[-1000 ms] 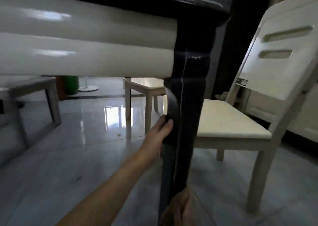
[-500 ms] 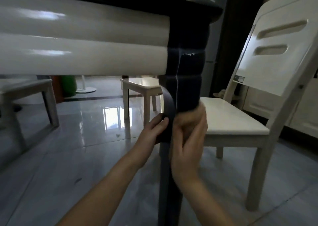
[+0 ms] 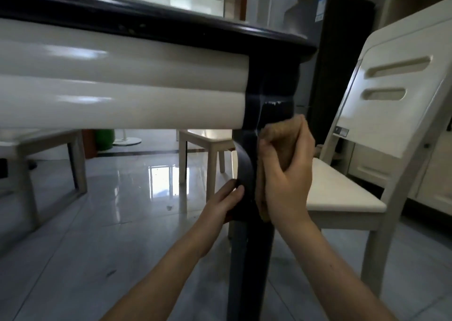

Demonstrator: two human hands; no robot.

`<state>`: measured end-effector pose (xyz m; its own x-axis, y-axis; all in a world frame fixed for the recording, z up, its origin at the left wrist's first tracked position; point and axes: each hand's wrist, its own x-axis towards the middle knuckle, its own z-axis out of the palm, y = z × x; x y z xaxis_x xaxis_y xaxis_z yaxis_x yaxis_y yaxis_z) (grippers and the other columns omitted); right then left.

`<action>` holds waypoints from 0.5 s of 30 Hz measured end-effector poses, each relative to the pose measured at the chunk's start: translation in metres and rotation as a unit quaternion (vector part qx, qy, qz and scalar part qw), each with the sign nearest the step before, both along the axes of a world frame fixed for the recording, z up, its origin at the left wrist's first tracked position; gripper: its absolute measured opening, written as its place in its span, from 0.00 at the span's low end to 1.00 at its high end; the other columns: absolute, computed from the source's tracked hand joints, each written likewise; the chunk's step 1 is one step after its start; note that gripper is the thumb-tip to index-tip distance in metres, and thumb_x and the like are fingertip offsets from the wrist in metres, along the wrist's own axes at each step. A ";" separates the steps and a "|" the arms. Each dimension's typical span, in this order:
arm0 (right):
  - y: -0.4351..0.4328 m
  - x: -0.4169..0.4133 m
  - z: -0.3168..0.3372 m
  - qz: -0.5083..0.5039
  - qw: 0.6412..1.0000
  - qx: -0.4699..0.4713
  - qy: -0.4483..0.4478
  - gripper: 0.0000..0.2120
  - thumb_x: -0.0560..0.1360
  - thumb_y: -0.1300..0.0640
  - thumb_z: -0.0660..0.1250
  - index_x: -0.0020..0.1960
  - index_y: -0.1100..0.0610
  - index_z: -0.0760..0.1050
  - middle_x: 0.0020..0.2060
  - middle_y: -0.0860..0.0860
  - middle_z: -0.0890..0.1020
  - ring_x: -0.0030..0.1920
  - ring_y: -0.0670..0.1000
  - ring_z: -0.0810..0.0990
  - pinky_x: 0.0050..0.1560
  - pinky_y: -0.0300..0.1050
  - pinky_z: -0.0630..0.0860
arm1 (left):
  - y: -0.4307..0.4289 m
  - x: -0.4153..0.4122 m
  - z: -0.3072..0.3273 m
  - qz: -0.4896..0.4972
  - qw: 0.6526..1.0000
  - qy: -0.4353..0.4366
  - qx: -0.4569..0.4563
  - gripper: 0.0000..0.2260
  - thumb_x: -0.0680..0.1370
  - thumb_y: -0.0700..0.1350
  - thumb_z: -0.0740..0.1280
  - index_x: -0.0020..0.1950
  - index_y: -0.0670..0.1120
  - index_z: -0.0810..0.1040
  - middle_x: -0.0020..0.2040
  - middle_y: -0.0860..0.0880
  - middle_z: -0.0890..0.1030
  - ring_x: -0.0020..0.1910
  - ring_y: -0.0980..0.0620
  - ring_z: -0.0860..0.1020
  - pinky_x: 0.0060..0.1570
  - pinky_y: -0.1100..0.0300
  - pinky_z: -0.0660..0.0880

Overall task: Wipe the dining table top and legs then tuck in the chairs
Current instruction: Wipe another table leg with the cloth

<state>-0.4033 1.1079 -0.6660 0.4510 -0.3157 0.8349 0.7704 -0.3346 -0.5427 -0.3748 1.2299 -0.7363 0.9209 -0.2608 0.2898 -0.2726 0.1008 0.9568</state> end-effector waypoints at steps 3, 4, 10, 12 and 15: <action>0.002 0.013 0.067 -0.004 0.999 0.015 -0.043 0.27 0.78 0.50 0.64 0.74 0.55 0.62 0.67 0.50 0.72 0.64 0.42 0.72 0.66 0.39 0.69 | -0.003 0.012 -0.003 -0.002 0.997 0.047 -0.063 0.21 0.67 0.58 0.72 0.60 0.56 0.79 0.56 0.53 0.83 0.57 0.50 0.81 0.57 0.53 0.76; 0.004 0.015 0.077 -0.008 0.999 0.015 -0.050 0.26 0.78 0.47 0.63 0.74 0.54 0.62 0.65 0.50 0.74 0.64 0.46 0.73 0.66 0.47 0.71 | -0.003 0.014 -0.001 0.000 0.996 0.050 -0.076 0.21 0.64 0.57 0.74 0.56 0.56 0.81 0.54 0.52 0.84 0.54 0.52 0.82 0.56 0.54 0.77; -0.008 0.017 0.045 0.102 0.987 0.087 0.087 0.29 0.72 0.29 0.57 0.65 0.45 0.73 0.53 0.45 0.83 0.55 0.46 0.80 0.61 0.55 0.75 | -0.005 0.001 0.008 0.012 0.994 0.039 -0.101 0.09 0.75 0.45 0.69 0.51 0.57 0.77 0.39 0.64 0.84 0.43 0.65 0.81 0.54 0.62 0.75; -0.011 0.012 0.048 0.138 0.976 0.129 0.112 0.19 0.77 0.36 0.56 0.55 0.46 0.78 0.47 0.47 0.84 0.51 0.48 0.81 0.54 0.48 0.77 | -0.004 0.006 0.007 0.008 0.994 0.042 -0.098 0.10 0.75 0.43 0.69 0.53 0.54 0.76 0.36 0.64 0.83 0.39 0.67 0.81 0.44 0.69 0.75; 0.008 -0.001 0.053 0.041 0.993 0.087 0.074 0.13 0.81 0.44 0.55 0.62 0.38 0.71 0.52 0.36 0.78 0.57 0.39 0.75 0.52 0.32 0.69 | -0.004 0.007 0.007 0.002 0.995 0.035 -0.096 0.13 0.77 0.40 0.67 0.61 0.48 0.76 0.42 0.62 0.82 0.41 0.65 0.79 0.39 0.72 0.75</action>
